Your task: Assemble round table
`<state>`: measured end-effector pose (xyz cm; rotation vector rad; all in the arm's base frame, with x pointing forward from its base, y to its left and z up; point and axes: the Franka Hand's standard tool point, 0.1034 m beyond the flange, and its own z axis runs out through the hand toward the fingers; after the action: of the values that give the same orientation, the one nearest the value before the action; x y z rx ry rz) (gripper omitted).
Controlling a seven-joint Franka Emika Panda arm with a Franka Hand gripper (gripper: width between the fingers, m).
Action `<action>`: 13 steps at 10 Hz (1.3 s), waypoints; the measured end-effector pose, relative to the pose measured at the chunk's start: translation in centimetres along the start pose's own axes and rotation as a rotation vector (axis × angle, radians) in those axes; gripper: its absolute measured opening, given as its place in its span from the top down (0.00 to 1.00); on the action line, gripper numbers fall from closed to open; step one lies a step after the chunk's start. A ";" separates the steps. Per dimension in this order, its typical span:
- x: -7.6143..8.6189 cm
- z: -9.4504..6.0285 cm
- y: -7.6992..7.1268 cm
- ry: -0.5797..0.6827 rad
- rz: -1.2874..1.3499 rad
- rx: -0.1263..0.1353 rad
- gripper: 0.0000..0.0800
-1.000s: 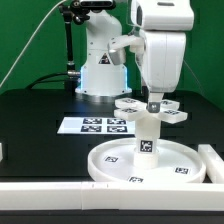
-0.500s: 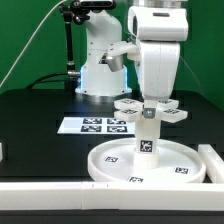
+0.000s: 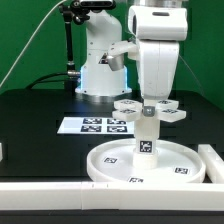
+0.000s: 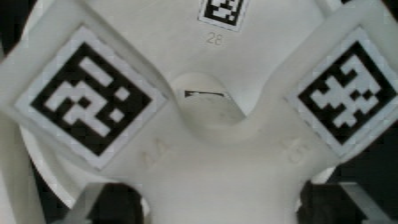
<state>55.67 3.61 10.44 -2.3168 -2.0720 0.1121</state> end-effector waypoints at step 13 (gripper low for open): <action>0.5 -0.1 0.0 0.029 1.154 0.030 0.46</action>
Offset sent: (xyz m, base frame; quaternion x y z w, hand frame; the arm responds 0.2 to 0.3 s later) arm -0.0208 -0.0029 -0.0012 0.0219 0.0367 0.3044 0.9516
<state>55.72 4.07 10.54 -3.0769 -0.4706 0.1186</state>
